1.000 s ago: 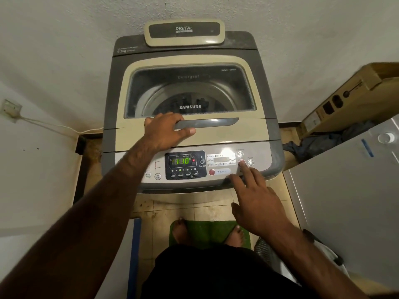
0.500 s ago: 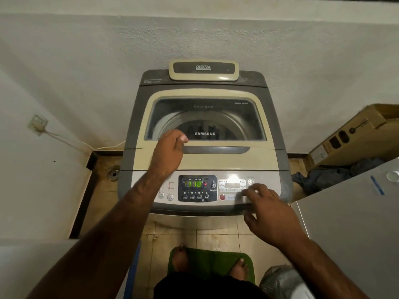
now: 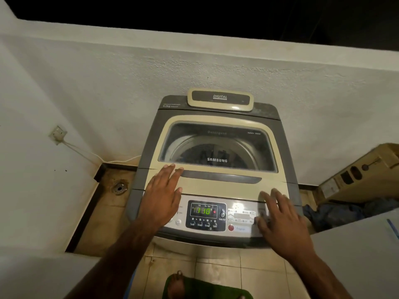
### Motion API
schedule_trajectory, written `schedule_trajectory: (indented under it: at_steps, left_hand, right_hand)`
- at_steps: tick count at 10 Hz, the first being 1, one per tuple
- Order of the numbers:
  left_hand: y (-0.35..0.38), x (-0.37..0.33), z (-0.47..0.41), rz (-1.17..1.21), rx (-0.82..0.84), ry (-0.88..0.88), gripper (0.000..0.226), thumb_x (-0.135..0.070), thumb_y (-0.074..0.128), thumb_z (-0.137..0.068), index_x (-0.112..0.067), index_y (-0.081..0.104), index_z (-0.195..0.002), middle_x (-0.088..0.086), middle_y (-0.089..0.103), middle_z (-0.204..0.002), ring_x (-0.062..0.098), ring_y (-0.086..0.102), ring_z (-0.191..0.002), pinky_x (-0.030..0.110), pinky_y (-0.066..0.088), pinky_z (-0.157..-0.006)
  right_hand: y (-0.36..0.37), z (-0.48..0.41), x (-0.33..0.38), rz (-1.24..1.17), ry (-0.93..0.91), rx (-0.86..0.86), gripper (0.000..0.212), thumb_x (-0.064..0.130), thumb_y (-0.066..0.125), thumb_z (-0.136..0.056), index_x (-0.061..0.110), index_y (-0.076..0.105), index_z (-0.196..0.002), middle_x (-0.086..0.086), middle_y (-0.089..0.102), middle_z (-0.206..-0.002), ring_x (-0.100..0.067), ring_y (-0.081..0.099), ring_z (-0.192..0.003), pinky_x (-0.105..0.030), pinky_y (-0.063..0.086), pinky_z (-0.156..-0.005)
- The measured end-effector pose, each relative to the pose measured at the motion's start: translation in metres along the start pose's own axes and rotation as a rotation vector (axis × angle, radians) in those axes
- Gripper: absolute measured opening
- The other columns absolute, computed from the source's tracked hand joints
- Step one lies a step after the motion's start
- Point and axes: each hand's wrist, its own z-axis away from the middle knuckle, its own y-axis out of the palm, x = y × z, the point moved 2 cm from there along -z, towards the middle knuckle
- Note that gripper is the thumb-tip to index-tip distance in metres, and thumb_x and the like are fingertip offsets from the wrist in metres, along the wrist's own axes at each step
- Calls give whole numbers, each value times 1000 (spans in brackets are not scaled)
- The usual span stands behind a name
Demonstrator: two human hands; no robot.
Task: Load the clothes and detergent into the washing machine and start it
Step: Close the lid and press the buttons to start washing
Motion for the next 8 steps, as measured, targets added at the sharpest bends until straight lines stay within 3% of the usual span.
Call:
schedule_trajectory:
  at_steps: [2,4,5,6,7,8]
  left_hand:
    - [3,-3,-1,-4,-34,-14,56,-37,41,-99,-25,34,-153,6,39,-159,25,34,-148,47,30,-119]
    - [4,-11,-1,-50,-38,-40,58,-42,30,-96,-24,35,-151,7,41,-158,27,36,-147,49,33,-118]
    - [0,-11,-1,-83,-22,-43,58,-44,30,-96,-24,40,-149,8,48,-153,29,44,-142,50,40,-114]
    - [-5,-13,-2,-99,-17,-30,57,-44,34,-94,-23,46,-146,7,55,-147,27,51,-137,49,45,-110]
    - [-13,-17,-3,-125,-7,-37,55,-40,42,-89,-23,53,-140,5,61,-139,26,57,-130,46,49,-105]
    - [-9,-12,-8,-159,30,-21,57,-40,46,-78,-22,62,-129,5,68,-124,26,67,-114,43,58,-88]
  right_hand:
    - [5,-3,2,23,7,23,82,59,44,-101,36,-5,-164,1,-11,-174,-26,-4,-161,-53,19,-125]
    - [0,0,9,52,10,48,80,60,32,-104,35,-19,-161,-1,-22,-172,-26,-13,-160,-51,11,-127]
    - [-8,-1,10,22,8,42,82,62,34,-103,34,-15,-162,-1,-21,-172,-26,-11,-160,-50,13,-127]
    - [-11,-6,11,46,-4,70,85,65,41,-100,35,-7,-163,-1,-15,-174,-27,-6,-161,-51,17,-127]
    - [-27,-6,14,-4,-6,-11,88,65,48,-96,38,-3,-163,2,-8,-175,-25,1,-161,-49,22,-126]
    - [-16,-10,24,61,49,-7,78,73,33,-95,36,14,-161,-5,31,-168,-24,26,-157,-49,35,-119]
